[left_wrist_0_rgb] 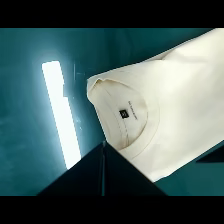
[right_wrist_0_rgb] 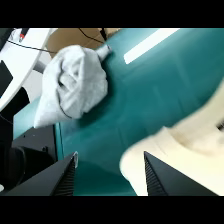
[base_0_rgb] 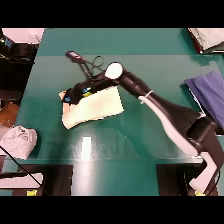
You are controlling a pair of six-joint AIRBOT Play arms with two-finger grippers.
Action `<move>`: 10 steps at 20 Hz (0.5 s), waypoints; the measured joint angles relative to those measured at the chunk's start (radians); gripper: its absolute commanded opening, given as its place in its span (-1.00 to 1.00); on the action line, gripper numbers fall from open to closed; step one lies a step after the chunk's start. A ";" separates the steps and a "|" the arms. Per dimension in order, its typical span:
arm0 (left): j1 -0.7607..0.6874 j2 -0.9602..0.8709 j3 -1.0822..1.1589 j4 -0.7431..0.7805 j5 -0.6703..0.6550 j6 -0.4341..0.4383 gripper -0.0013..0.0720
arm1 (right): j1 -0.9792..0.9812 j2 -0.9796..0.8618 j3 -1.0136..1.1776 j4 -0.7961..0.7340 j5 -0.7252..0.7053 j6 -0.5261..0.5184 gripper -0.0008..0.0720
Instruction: Fold the shirts.
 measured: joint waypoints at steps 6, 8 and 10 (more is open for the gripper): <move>0.000 0.001 -0.001 -0.032 0.005 0.000 -0.90 | -0.288 0.155 -0.305 -0.115 0.076 0.092 0.26; 0.000 0.001 -0.002 -0.061 0.015 0.000 -0.90 | -0.369 0.175 -0.381 -0.166 0.092 0.129 0.29; 0.000 0.001 -0.007 -0.095 0.025 0.000 -0.90 | -0.427 0.181 -0.441 -0.183 0.101 0.151 0.69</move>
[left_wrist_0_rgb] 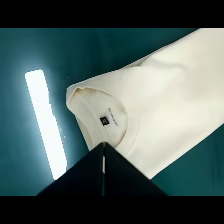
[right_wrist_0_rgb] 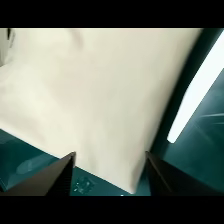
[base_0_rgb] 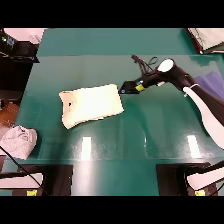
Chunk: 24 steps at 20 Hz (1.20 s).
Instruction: Fold the shirts.
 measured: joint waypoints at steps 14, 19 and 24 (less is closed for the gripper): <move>-0.002 -0.001 -0.050 -0.100 0.037 0.005 -0.90 | 0.124 -0.308 0.175 0.179 0.006 0.045 -0.05; -0.002 -0.001 -0.050 -0.102 0.037 0.006 -0.90 | 0.198 -0.356 0.269 0.208 -0.049 -0.005 -0.92; -0.003 -0.001 -0.050 -0.105 0.033 0.008 -0.90 | 0.168 -0.327 0.342 0.210 -0.017 -0.039 -0.93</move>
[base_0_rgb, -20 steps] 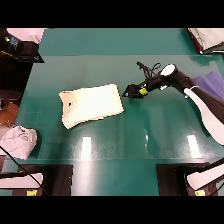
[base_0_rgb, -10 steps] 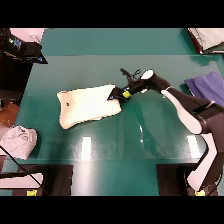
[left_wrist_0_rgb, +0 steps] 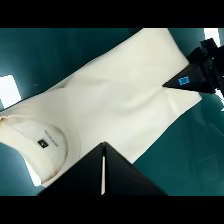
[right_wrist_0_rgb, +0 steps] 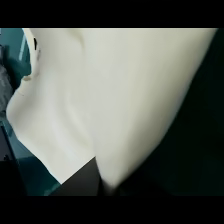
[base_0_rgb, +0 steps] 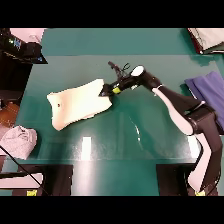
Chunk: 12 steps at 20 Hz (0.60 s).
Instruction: Fold the shirts.
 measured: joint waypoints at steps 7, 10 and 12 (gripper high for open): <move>-0.018 0.000 0.000 -0.023 0.021 0.000 -0.90 | -0.337 0.277 -0.150 -0.135 0.025 -0.009 -0.93; -0.069 0.000 0.000 -0.027 0.069 -0.002 -0.90 | -0.551 0.392 -0.204 -0.199 0.020 -0.010 -0.93; -0.116 0.000 0.000 -0.030 0.101 -0.003 -0.90 | -0.689 0.444 -0.219 -0.222 0.010 -0.010 -0.93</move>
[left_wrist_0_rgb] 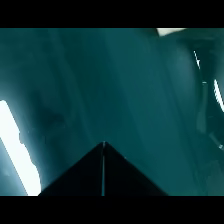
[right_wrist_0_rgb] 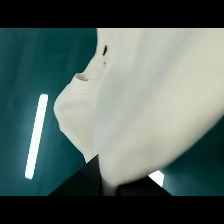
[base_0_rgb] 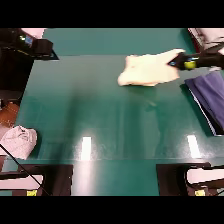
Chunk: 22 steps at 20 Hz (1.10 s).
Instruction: Fold the shirts.
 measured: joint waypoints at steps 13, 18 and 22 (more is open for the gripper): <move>-0.156 0.000 0.000 0.003 0.054 -0.025 -0.90 | -0.379 -0.011 0.278 -0.024 -0.001 -0.017 -0.93; -0.159 0.000 0.000 0.003 0.053 -0.031 -0.90 | -0.416 -0.009 0.430 -0.024 0.076 0.014 -0.93; -0.159 0.000 0.000 0.004 0.042 -0.032 -0.90 | -0.486 0.058 0.397 -0.031 0.122 0.051 -0.93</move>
